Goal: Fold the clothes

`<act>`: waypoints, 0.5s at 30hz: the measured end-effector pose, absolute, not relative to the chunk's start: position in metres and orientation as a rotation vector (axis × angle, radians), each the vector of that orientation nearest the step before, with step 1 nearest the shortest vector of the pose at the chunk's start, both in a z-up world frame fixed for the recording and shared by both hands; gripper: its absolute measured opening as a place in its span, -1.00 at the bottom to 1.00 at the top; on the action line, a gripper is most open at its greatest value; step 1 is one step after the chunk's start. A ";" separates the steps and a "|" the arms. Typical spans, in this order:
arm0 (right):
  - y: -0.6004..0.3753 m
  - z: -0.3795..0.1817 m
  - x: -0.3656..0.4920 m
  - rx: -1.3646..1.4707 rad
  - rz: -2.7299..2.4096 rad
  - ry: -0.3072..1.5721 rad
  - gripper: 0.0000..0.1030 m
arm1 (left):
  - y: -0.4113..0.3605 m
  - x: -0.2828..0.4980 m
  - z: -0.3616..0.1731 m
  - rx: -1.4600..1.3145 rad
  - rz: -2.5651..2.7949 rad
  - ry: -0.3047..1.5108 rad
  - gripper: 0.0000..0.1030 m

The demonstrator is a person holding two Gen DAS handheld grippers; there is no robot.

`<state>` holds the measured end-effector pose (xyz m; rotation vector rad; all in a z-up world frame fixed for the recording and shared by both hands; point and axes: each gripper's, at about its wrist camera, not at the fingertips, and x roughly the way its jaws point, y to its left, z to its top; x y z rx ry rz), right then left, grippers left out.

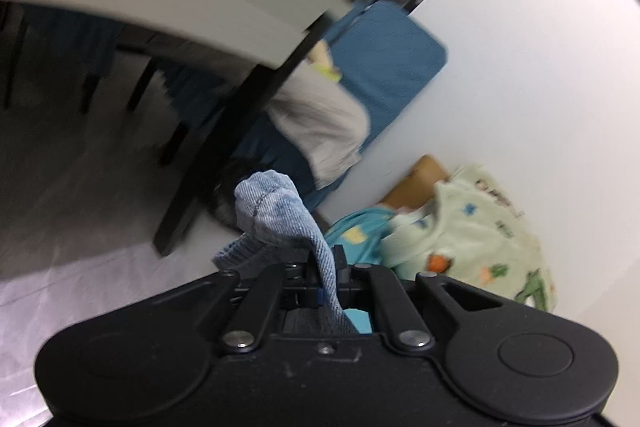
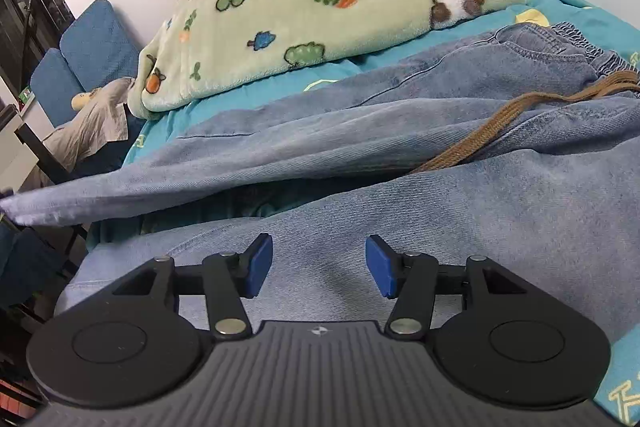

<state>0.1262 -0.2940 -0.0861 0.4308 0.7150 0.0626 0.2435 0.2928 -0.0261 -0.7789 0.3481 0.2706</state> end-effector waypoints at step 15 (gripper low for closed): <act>-0.289 -0.083 0.128 0.405 0.065 0.723 0.07 | 0.303 0.176 -0.070 -0.990 0.248 0.610 -0.04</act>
